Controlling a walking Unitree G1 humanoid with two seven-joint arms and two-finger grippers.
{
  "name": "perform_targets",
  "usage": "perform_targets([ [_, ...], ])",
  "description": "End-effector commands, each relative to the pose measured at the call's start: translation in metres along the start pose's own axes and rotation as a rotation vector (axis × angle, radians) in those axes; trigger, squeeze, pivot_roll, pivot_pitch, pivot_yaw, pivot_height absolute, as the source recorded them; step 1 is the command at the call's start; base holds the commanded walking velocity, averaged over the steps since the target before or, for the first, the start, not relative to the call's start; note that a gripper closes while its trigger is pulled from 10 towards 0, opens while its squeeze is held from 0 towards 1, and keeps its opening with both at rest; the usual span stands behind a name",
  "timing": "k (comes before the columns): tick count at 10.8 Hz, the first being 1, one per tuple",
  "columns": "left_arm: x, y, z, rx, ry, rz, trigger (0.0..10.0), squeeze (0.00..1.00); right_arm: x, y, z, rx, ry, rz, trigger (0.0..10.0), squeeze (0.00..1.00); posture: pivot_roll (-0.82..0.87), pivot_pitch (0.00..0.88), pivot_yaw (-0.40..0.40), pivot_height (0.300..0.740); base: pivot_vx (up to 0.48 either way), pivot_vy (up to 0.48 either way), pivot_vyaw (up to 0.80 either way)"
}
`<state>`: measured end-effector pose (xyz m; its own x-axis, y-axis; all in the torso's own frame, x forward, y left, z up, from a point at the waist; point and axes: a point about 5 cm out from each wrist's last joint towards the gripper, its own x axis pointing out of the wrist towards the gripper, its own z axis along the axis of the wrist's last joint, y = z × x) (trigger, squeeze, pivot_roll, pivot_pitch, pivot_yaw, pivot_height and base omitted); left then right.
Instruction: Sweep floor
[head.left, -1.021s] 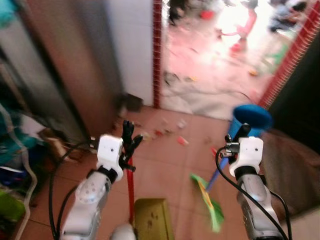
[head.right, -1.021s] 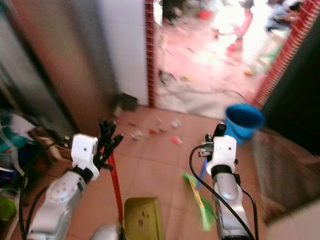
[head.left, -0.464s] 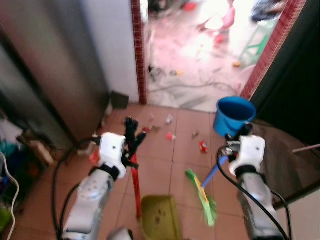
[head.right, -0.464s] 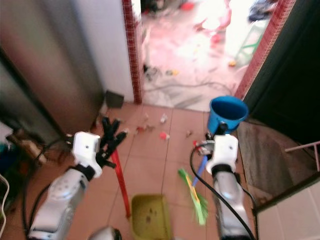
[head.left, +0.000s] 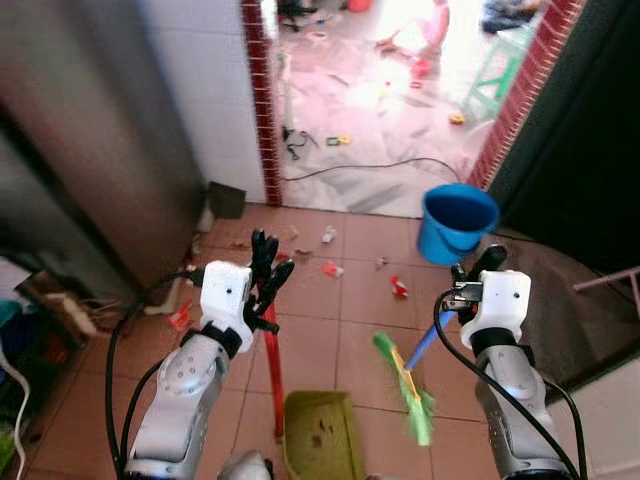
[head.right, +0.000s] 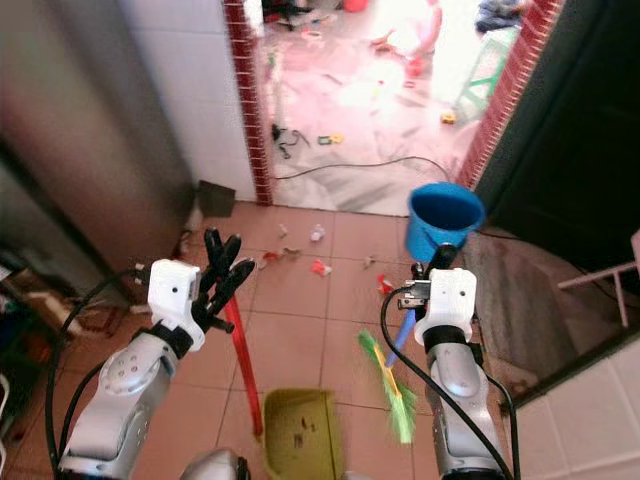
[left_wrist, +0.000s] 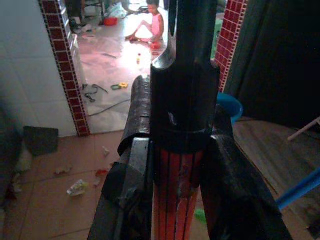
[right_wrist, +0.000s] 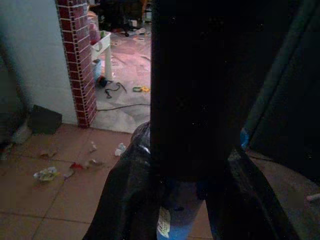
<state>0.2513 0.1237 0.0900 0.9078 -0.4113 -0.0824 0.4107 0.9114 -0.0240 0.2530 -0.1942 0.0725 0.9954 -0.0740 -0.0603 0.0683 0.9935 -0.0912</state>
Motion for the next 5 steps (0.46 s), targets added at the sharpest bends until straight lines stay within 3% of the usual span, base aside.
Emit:
perform_targets([
  [1,0.005,0.004,0.008,0.048,-0.029,-0.013,10.0,0.00,-0.003,-0.005,-0.003,-0.023,0.026,-0.017,10.0,0.00,-0.02,0.000,-0.019,0.740,0.000,0.000,0.00],
  [3,0.017,0.006,0.009,0.099,-0.034,-0.029,10.0,0.00,-0.008,-0.008,-0.002,-0.032,0.025,-0.020,10.0,0.00,-0.04,0.000,-0.015,0.740,0.000,0.000,0.00],
  [5,0.032,0.000,0.012,0.085,-0.063,-0.060,10.0,0.00,-0.011,-0.014,-0.002,-0.041,0.033,-0.047,10.0,0.00,-0.05,0.000,-0.014,0.740,0.000,0.000,0.00],
])
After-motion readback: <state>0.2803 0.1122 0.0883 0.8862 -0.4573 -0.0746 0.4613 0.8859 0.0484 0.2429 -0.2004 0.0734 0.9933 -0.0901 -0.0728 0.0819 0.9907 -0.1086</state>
